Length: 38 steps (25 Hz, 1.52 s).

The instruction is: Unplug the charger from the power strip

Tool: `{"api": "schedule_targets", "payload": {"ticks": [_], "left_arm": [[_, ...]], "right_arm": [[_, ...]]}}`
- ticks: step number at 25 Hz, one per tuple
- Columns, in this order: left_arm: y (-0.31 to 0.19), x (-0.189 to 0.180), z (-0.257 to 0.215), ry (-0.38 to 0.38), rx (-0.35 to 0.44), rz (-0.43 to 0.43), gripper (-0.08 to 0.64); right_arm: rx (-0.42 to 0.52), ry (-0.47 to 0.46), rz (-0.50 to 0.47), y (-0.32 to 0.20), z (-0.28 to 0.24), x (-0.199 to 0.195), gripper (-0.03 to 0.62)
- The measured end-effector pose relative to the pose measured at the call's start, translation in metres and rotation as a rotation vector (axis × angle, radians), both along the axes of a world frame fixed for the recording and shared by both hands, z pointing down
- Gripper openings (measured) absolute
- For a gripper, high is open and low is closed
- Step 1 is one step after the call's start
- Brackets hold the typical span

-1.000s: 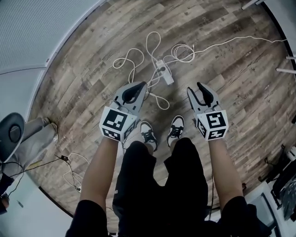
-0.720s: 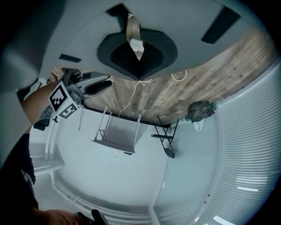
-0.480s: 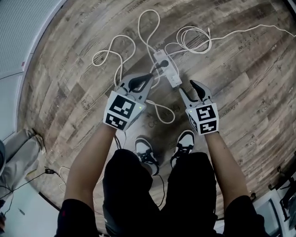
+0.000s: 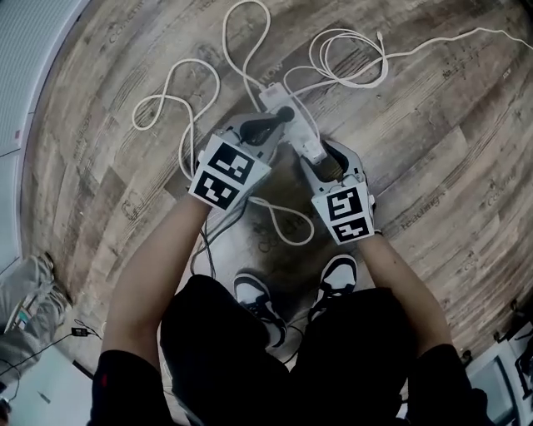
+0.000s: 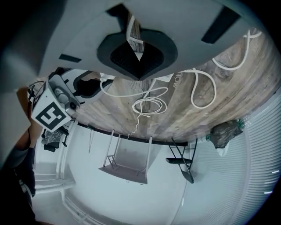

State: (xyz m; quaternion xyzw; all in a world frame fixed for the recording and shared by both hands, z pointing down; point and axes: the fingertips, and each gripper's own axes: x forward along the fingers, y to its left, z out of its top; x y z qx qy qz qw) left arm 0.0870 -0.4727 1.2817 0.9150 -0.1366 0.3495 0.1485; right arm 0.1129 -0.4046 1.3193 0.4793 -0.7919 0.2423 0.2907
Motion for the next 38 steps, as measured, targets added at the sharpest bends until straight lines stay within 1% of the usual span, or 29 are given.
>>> {"api": "schedule_targets", "payload": {"ticks": [3, 6, 7, 9, 12, 15, 17, 20, 23, 24, 26, 28, 30, 32, 35, 38], "left_arm": [[-0.005, 0.002, 0.020, -0.021, -0.012, -0.015, 0.018], [-0.007, 0.003, 0.031, -0.039, -0.038, -0.046, 0.018], [-0.008, 0.002, 0.033, -0.043, -0.047, -0.056, 0.018], [-0.010, 0.002, 0.034, -0.048, -0.053, -0.069, 0.018], [-0.010, 0.003, 0.035, -0.065, -0.030, -0.053, 0.018], [-0.010, 0.003, 0.035, -0.064, -0.054, -0.058, 0.019], [-0.010, 0.003, 0.036, -0.077, -0.052, -0.053, 0.019], [-0.009, 0.004, 0.039, -0.120, -0.022, -0.032, 0.018], [-0.008, 0.001, 0.035, -0.121, -0.036, -0.036, 0.018], [-0.010, 0.000, 0.026, -0.104, -0.030, -0.052, 0.018], [-0.020, -0.002, -0.008, -0.048, 0.000, -0.111, 0.018], [-0.031, -0.009, -0.058, 0.005, 0.032, -0.179, 0.018], [-0.033, -0.021, -0.114, 0.030, 0.052, -0.233, 0.018], [-0.030, -0.030, -0.172, 0.040, 0.068, -0.264, 0.018], [-0.027, -0.037, -0.255, 0.061, 0.079, -0.300, 0.018], [-0.019, -0.046, -0.334, 0.092, 0.085, -0.333, 0.018]], "right_arm": [[0.000, 0.017, -0.004, -0.004, 0.007, 0.001, 0.192], [-0.010, 0.003, 0.007, -0.008, 0.006, 0.004, 0.190], [-0.011, -0.001, 0.007, -0.008, 0.005, 0.004, 0.176], [-0.001, 0.006, -0.005, -0.010, 0.004, 0.002, 0.123], [0.000, 0.013, -0.010, -0.010, 0.004, 0.002, 0.112], [-0.010, 0.034, -0.001, -0.009, 0.005, 0.003, 0.109], [0.017, 0.060, -0.003, -0.011, 0.000, 0.003, 0.107], [0.091, 0.093, -0.001, -0.021, -0.018, 0.006, 0.107], [0.111, 0.028, 0.046, -0.032, -0.035, 0.018, 0.107], [0.127, -0.002, 0.054, -0.034, -0.047, 0.022, 0.107], [0.167, -0.067, 0.046, -0.038, -0.083, 0.029, 0.107], [0.192, -0.116, 0.037, -0.043, -0.132, 0.038, 0.107], [0.186, -0.147, 0.044, -0.041, -0.185, 0.047, 0.106], [0.172, -0.171, 0.078, -0.036, -0.240, 0.060, 0.107], [0.160, -0.192, 0.164, -0.028, -0.315, 0.084, 0.107], [0.158, -0.219, 0.226, -0.010, -0.385, 0.094, 0.107]]}}
